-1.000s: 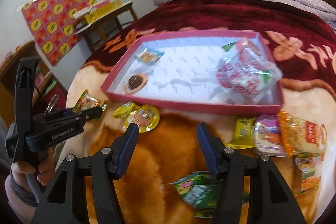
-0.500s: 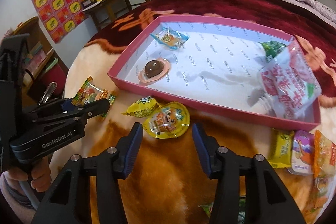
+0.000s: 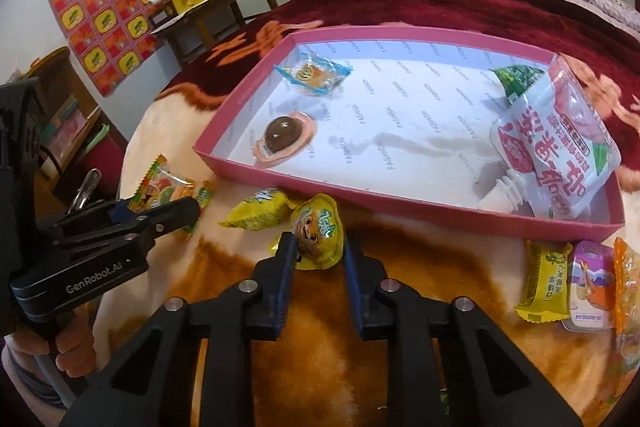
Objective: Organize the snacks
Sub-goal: 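Grasp the yellow jelly cup with the right tool while the left tool holds the candy pack, then open the left tool over the tray while the right tool drops the jelly cup in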
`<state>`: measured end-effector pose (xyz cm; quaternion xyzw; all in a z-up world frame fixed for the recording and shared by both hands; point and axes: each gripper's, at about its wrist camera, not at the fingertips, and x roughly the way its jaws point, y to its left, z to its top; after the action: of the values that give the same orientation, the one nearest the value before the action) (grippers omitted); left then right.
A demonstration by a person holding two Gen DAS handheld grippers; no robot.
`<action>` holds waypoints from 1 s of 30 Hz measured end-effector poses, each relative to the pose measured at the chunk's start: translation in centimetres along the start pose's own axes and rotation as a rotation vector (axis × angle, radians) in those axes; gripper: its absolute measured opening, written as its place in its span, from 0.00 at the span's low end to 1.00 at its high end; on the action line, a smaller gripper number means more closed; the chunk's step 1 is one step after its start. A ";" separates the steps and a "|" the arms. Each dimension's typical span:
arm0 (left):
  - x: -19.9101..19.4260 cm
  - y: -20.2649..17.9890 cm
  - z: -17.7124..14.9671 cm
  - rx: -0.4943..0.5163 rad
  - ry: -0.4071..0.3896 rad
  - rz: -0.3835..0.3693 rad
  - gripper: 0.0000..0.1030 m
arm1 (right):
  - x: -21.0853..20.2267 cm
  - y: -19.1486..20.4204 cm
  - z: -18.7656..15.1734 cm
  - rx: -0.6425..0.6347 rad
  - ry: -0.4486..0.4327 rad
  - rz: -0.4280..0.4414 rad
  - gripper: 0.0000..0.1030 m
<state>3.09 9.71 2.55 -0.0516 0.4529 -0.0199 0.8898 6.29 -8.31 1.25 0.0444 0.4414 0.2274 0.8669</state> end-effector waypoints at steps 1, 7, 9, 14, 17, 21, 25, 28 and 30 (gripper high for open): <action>-0.1 0.0 0.0 0.000 -0.002 -0.001 0.37 | -0.1 -0.1 -0.1 0.003 -0.002 0.005 0.24; -0.9 -0.6 0.0 0.012 -0.017 -0.003 0.37 | -0.8 -0.5 -0.6 0.024 -0.007 0.028 0.24; -1.3 -0.7 0.1 0.014 -0.023 -0.002 0.37 | -1.1 -0.5 -0.7 0.026 -0.008 0.036 0.24; -2.0 -1.3 0.3 0.018 -0.035 -0.011 0.37 | -2.0 -0.7 -1.0 0.033 -0.021 0.044 0.24; -2.4 -1.7 0.4 0.028 -0.047 -0.011 0.37 | -2.4 -0.9 -1.0 0.042 -0.031 0.049 0.24; -3.0 -2.3 0.8 0.038 -0.062 -0.024 0.37 | -3.1 -1.2 -1.1 0.057 -0.047 0.054 0.24; -3.3 -3.0 1.4 0.053 -0.074 -0.033 0.37 | -3.8 -1.5 -1.1 0.062 -0.063 0.056 0.24; -3.4 -3.6 2.0 0.065 -0.082 -0.038 0.37 | -4.4 -1.7 -1.0 0.065 -0.076 0.057 0.24; -3.3 -3.9 2.2 0.071 -0.082 -0.045 0.37 | -4.8 -1.8 -1.0 0.069 -0.085 0.056 0.24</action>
<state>3.00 6.26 6.92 -0.0310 0.4137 -0.0535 0.9083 3.77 -12.14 3.70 0.0960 0.4104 0.2343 0.8761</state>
